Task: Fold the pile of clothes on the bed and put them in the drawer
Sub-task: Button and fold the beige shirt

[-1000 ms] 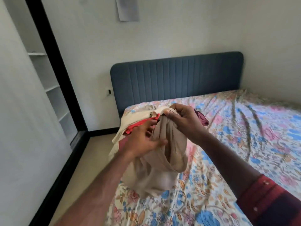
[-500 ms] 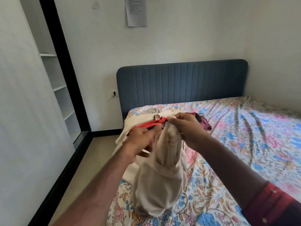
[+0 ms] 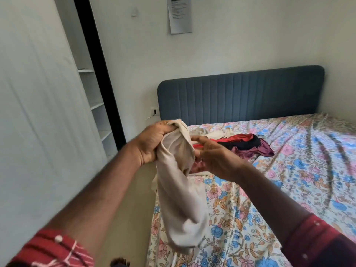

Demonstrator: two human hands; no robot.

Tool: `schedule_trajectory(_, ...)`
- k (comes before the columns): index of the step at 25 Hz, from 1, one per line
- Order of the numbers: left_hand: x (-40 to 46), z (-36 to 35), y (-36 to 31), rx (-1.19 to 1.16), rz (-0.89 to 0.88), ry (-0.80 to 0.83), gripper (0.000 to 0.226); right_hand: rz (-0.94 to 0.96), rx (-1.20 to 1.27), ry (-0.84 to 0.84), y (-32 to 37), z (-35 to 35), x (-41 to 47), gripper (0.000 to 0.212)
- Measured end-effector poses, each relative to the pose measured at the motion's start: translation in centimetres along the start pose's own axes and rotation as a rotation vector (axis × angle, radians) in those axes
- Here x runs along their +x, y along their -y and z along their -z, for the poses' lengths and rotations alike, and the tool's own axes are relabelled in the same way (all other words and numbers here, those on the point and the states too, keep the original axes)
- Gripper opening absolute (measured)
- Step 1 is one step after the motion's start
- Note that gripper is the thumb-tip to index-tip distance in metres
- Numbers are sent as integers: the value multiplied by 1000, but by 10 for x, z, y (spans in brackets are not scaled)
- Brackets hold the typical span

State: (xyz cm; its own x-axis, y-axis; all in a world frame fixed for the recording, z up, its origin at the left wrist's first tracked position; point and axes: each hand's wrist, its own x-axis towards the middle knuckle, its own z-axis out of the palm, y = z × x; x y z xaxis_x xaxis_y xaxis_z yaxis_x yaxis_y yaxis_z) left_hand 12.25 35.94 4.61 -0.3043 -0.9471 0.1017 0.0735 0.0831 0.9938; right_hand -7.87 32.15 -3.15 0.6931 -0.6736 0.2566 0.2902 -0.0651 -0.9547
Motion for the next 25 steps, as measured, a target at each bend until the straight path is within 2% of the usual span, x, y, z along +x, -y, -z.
schedule_trajectory(2,-4,5,-25,199,-27,42,34,-115,-108,142,-6,4,10,53)
schedule_trajectory(5,-9,37,-58,652,-186,-104,14,-235,-481,184,-1,21,21,40)
schedule_trajectory(6,-11,53,-67,793,-216,-156,9,-286,-611,163,5,27,20,38)
schedule_trajectory(8,-17,83,-72,1033,-149,-184,21,-373,-756,106,22,34,16,32)
schedule_trajectory(10,-22,101,-64,1160,-80,-204,28,-308,-775,-6,44,33,20,23)
schedule_trajectory(13,-20,117,-53,1102,-201,-399,32,88,-644,-263,88,22,43,14)
schedule_trajectory(17,-1,116,-79,969,-513,-741,26,590,-513,-435,168,-5,69,31)
schedule_trajectory(19,6,114,-101,639,-505,-894,23,719,-484,-666,207,-5,71,27)
schedule_trajectory(20,6,114,-106,470,-416,-891,16,732,-510,-759,220,-1,68,19)
schedule_trajectory(21,5,112,-106,397,-287,-834,9,706,-541,-794,225,5,67,13)
schedule_trajectory(23,6,93,-90,526,-105,-622,33,620,-638,-730,222,8,64,16)
schedule_trajectory(25,12,53,-69,585,-112,-333,50,553,-770,-579,210,0,63,18)
